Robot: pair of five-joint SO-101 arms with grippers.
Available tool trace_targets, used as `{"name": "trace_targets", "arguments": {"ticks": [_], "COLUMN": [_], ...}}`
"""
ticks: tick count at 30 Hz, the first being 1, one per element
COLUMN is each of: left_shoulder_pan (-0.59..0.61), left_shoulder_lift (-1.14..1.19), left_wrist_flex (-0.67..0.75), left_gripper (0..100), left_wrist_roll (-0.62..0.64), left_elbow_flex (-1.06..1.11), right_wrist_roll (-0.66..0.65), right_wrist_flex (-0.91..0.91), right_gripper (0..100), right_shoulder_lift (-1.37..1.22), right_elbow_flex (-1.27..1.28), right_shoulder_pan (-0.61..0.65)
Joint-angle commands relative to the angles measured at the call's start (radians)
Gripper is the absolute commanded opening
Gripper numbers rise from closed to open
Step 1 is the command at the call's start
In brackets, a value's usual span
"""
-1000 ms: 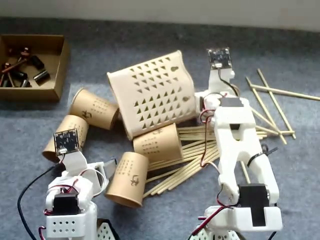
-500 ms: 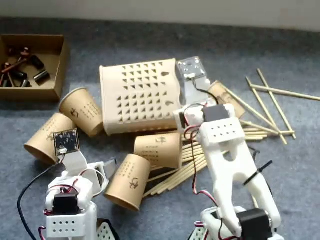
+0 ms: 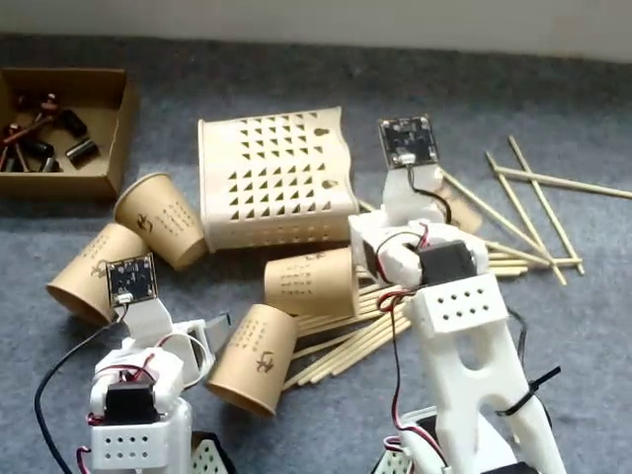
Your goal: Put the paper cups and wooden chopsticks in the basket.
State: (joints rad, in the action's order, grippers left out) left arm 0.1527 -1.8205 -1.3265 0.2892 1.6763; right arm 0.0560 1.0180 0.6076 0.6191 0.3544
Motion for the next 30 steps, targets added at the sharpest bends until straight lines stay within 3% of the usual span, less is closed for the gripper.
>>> {"name": "trace_targets", "arguments": {"ticks": [1,6,13,20,24,30], "left_shoulder_pan": [0.008,0.008,0.008,0.008,0.008,0.008], "left_shoulder_lift": [-0.018,-0.018,-0.018,-0.018,-0.018,-0.018], "left_wrist_flex": [-0.003,-0.003,-0.003,-0.003,-0.003,-0.003], "left_gripper": [30,30,30,30,30,30], "left_wrist_roll": [0.0,0.0,0.0,0.0,0.0,0.0], "left_elbow_flex": [0.019,0.019,0.019,0.019,0.019,0.019], "right_wrist_roll": [0.097,0.026,-0.333,-0.615,-0.683,-0.684], "right_wrist_flex": [-0.053,-0.17,-0.375,-0.479,-0.492,-0.486], "right_gripper": [26.1,27.1,27.1,27.1,27.1,27.1], "right_shoulder_lift": [-0.042,-0.15,-0.289,-0.449,-0.467,-0.387], "right_elbow_flex": [-0.025,-0.038,-0.039,-0.031,-0.031,-0.007], "right_shoulder_pan": [-0.018,-0.03,-0.173,-0.13,-0.074,0.041]}}
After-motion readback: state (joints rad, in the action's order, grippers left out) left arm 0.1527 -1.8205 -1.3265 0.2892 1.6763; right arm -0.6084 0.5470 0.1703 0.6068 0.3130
